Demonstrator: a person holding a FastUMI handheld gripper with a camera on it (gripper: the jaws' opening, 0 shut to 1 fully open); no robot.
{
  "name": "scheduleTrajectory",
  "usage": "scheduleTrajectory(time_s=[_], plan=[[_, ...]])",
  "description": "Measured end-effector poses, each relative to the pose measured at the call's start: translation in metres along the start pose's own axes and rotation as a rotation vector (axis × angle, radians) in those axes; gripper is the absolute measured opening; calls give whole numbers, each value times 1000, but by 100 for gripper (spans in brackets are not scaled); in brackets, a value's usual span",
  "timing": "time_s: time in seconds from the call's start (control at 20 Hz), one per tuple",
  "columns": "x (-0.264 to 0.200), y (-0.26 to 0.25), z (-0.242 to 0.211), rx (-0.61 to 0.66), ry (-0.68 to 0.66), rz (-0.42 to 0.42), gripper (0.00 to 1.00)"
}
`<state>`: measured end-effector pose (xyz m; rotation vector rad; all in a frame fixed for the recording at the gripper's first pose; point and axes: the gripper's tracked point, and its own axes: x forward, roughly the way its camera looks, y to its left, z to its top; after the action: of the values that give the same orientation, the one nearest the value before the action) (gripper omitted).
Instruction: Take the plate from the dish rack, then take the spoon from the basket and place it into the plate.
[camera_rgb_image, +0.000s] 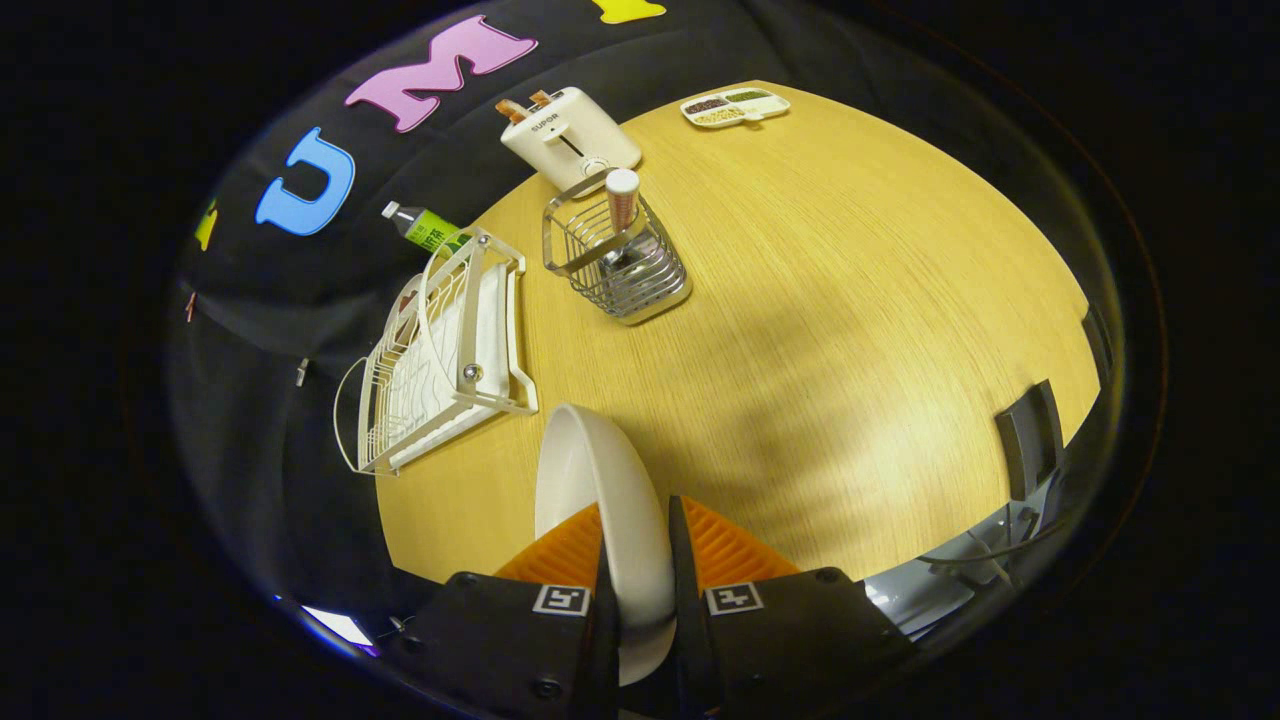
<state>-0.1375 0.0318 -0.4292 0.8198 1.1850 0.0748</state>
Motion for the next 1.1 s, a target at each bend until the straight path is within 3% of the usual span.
scheduleTrajectory(time_s=[0.4, 0.6, 0.65, 0.85, 0.95, 1.1], plan=[[21, 16, 8, 26, -18, 12, 27], [23, 2, 6, -38, -18, -63, 32], [22, 0, 8, -29, -20, -63, 37], [17, -7, 14, -12, -29, -61, 74], [13, -12, 18, -35, -40, -72, 85], [-1, -18, 30, -169, -98, -102, 91]])
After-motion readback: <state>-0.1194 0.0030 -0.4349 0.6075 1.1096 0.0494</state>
